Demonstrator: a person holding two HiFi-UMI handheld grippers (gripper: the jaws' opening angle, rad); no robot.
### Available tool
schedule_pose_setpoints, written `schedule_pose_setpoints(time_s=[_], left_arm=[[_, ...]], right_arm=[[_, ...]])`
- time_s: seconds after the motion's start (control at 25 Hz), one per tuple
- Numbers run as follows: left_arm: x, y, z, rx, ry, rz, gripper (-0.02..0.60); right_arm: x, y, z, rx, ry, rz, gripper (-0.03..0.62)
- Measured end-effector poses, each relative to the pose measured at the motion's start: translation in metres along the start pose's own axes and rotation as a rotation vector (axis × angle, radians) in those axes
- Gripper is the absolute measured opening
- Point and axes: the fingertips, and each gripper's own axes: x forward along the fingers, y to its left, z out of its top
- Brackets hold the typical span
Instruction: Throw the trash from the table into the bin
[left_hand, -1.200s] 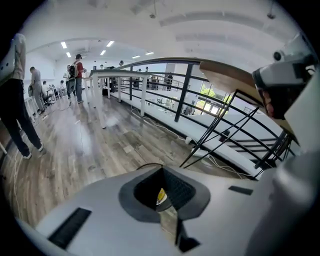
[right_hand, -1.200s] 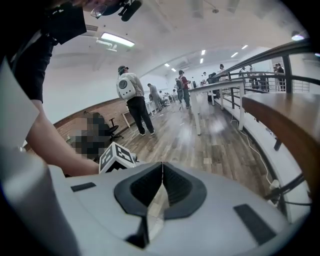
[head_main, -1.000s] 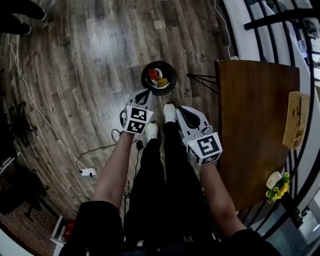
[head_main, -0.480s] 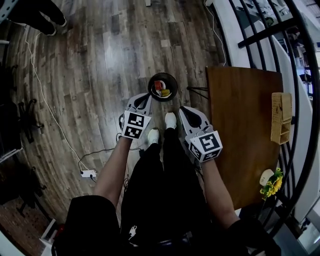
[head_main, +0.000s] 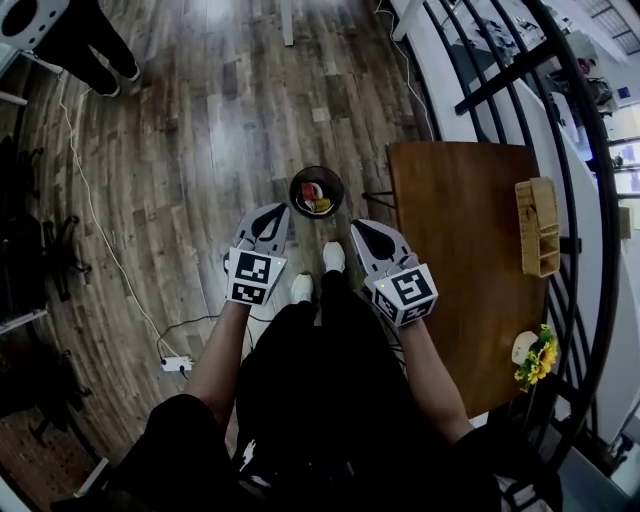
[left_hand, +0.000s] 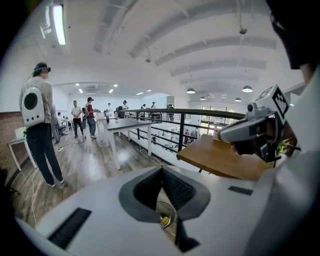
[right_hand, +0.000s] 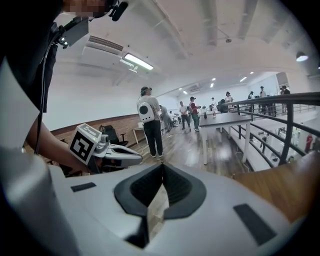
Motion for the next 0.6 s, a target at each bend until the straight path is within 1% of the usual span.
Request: schedule_pose_setpoints(time_s=[0.16,0.32,0.44,0.6], left_arm=[[-0.021,-0.008,0.021,0.025,-0.04,-0.001,0.012],[-0.038,-0.016,0.032,0.048,-0.061,-0.003,0.012],[-0.046,-0.022,0.032,0.051,-0.068,-0.002,0.012],[-0.053,-0.029,0.023,0.038,-0.059,-0.011,0.012]], right_arm=[[-0.014,0.007,0.005,-0.01,-0.009,-0.003,0.012],[-0.025,0.011,0.01,-0.014,-0.023,-0.007,0.012],[-0.031,0.013,0.008,-0.024,-0.02,-0.002,0.012],[-0.037,0.016,0.004,-0.024,-0.014,-0.004,0.012]])
